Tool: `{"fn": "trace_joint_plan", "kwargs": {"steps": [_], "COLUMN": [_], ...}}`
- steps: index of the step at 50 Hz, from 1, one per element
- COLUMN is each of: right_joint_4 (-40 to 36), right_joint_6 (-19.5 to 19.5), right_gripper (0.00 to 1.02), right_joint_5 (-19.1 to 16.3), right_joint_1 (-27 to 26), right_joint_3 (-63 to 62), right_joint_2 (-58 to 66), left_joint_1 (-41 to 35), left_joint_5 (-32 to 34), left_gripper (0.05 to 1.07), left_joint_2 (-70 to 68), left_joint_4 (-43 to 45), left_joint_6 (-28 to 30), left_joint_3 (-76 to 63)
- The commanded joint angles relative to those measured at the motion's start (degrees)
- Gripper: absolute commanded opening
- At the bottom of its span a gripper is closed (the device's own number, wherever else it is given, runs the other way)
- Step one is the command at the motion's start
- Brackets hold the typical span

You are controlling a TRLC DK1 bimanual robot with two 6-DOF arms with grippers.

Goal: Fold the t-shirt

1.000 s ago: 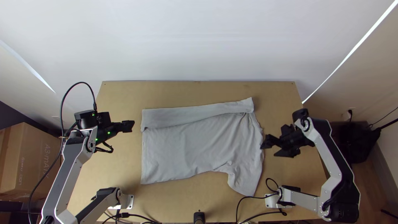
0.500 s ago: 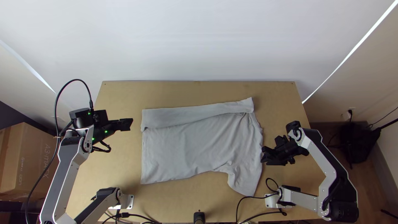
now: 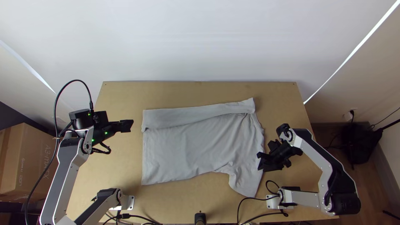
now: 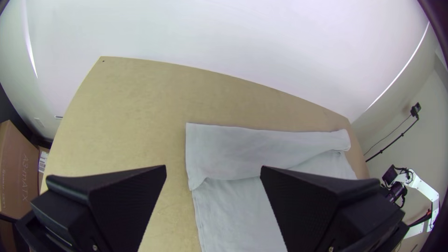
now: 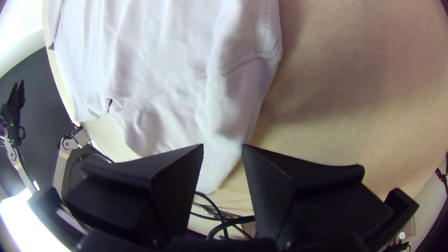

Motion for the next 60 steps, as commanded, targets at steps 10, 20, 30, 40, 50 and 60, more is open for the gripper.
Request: {"fn": "trace_joint_plan", "kwargs": {"steps": [10,20,30,40,50,60], "right_joint_4": [-1.1,-1.7,-1.9,-2.0,-2.5,-2.7], "right_joint_6": [1.7,2.3,3.2,3.8,3.4,3.3], "right_gripper": [0.48,0.49,0.48,0.10,0.02,0.02], "right_joint_5": [-0.4,-0.2,1.0,2.9,2.9,2.9], "right_joint_1": [4.1,6.6,7.9,11.1,12.4,12.3], "right_joint_3": [-1.2,-1.1,-1.3,-1.0,-0.8,-0.8], "right_joint_2": [9.1,10.5,11.6,13.4,10.5,9.8], "left_joint_1": [-0.4,-5.4,-18.2,-29.2,-30.0,-30.5], "left_joint_5": [0.6,0.6,-3.4,-12.3,-13.9,-18.7], "left_gripper": [1.02,1.02,1.02,1.02,1.02,1.01], "left_joint_2": [-0.8,-2.1,-3.3,-1.3,1.2,5.2], "left_joint_4": [-1.7,-7.1,-15.1,-19.7,-26.5,-37.0], "left_joint_6": [0.8,3.7,9.7,17.5,26.6,34.0], "left_joint_3": [2.7,3.6,3.6,0.6,0.7,-1.2]}}
